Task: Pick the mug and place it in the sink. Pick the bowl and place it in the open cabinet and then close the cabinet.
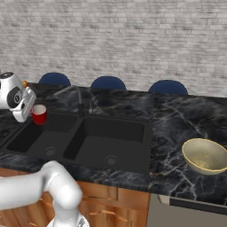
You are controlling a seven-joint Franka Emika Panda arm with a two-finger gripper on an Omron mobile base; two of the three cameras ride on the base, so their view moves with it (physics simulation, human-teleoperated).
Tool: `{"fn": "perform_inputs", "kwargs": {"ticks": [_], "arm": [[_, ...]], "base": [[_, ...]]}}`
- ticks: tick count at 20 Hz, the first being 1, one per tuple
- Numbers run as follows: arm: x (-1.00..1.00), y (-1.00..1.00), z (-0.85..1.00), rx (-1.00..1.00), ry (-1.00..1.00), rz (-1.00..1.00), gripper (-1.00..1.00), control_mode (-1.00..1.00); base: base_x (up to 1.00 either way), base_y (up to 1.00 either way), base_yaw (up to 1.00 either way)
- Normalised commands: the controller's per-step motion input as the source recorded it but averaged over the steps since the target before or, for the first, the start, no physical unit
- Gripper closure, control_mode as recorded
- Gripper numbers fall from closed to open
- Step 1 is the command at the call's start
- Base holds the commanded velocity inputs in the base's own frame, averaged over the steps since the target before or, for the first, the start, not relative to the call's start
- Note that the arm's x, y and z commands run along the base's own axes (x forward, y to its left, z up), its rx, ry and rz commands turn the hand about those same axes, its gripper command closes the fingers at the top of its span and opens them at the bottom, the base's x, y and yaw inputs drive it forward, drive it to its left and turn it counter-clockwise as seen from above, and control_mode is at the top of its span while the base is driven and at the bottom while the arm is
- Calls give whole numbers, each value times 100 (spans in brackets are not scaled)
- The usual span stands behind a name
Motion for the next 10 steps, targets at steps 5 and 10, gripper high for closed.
{"fn": "perform_inputs", "kwargs": {"ticks": [5,10], "arm": [[15,0,-12,0,0,0,100,-100],[18,0,-15,0,2,0,100,-100]], "base": [[0,0,0],[0,0,0]]}}
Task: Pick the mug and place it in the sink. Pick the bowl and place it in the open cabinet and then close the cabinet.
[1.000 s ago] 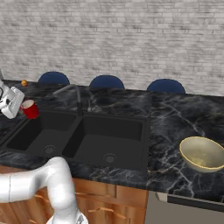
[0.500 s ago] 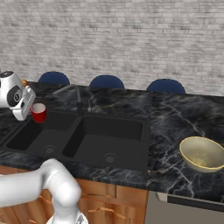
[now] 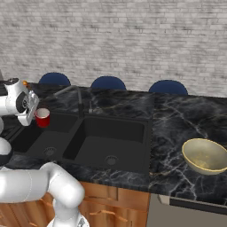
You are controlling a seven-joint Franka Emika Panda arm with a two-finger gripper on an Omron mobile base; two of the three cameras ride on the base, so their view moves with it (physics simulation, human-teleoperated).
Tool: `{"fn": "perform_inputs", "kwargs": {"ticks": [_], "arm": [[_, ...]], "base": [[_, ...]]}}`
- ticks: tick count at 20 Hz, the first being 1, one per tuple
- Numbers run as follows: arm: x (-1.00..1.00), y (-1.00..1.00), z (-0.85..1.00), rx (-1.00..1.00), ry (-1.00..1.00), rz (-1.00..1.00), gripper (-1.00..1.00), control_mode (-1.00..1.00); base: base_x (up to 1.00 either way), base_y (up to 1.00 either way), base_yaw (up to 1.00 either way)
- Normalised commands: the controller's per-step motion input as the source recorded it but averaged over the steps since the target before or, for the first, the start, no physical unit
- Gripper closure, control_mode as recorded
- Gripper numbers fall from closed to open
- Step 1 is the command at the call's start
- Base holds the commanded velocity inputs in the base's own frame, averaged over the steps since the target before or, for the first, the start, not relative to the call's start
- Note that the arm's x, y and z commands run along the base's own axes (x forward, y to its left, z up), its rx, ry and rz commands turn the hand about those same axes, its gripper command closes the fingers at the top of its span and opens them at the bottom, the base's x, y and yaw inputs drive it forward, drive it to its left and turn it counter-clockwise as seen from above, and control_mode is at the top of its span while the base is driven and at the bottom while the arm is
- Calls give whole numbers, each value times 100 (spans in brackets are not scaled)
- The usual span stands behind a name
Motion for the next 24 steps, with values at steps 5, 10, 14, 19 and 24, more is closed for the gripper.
{"fn": "perform_inputs", "kwargs": {"ticks": [5,10,14,19,24], "arm": [[13,0,-11,1,16,0,100,-100],[1,0,-13,2,27,-1,100,-100],[0,0,-16,0,19,0,100,-100],[0,0,-25,-4,1,0,100,-100],[0,1,-13,-5,0,0,100,-100]], "base": [[0,0,0],[0,0,0],[0,0,0],[0,0,0],[0,0,0]]}}
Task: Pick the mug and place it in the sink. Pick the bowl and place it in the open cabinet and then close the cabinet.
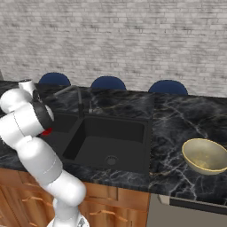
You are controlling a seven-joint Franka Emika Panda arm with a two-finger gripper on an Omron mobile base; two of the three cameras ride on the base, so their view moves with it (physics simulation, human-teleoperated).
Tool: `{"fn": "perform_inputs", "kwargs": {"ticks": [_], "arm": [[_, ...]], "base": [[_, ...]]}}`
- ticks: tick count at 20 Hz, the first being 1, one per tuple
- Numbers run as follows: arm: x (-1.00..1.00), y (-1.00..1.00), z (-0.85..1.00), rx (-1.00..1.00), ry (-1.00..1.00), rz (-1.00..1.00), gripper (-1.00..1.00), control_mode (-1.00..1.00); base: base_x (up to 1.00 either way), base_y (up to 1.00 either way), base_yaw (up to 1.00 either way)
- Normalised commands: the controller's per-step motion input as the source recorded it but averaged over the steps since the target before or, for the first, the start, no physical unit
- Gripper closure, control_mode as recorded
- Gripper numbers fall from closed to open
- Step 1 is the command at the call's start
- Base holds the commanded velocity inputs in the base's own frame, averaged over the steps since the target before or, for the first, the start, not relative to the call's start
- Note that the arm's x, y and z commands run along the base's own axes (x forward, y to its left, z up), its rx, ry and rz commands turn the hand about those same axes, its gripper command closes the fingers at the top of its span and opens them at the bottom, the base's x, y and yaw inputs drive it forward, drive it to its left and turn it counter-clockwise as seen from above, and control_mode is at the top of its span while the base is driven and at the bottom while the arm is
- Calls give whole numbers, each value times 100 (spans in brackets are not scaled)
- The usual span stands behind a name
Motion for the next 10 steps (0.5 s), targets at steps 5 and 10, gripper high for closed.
{"fn": "perform_inputs", "kwargs": {"ticks": [5,10], "arm": [[0,3,-22,-1,0,0,100,-100],[0,0,-28,0,0,0,100,-100]], "base": [[0,0,0],[0,0,0]]}}
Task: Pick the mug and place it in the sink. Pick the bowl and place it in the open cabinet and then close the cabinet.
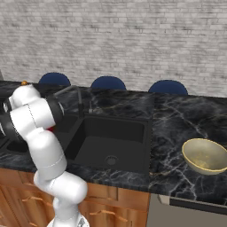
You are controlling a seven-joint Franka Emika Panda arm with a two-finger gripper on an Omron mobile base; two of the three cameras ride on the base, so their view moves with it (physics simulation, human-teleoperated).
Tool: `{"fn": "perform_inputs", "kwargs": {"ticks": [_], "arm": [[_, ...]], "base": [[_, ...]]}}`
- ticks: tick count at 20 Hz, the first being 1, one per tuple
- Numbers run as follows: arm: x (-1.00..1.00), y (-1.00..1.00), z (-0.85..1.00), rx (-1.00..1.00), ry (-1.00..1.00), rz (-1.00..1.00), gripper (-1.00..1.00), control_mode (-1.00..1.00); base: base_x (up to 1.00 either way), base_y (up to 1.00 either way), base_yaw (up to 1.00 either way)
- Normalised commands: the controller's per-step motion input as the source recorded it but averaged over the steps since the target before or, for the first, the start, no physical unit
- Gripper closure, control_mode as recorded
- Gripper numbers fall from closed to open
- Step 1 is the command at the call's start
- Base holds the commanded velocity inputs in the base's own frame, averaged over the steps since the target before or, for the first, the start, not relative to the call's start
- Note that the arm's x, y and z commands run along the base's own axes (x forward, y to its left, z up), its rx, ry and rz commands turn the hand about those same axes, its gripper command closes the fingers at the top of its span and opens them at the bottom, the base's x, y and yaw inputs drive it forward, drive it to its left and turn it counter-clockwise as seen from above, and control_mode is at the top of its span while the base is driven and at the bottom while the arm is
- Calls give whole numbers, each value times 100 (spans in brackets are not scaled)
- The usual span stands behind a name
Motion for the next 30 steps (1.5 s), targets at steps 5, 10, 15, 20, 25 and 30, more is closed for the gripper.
{"fn": "perform_inputs", "kwargs": {"ticks": [5,10,15,20,25,30], "arm": [[0,1,-30,0,0,0,100,-100],[0,9,-30,0,0,0,100,-100],[0,6,-35,0,0,0,100,-100],[18,8,-39,0,0,0,100,-100],[32,15,-26,-1,0,0,100,-100],[24,19,-14,-1,0,-1,100,-100]], "base": [[0,0,0],[0,0,0],[0,0,0],[0,0,0],[0,0,0],[0,0,0]]}}
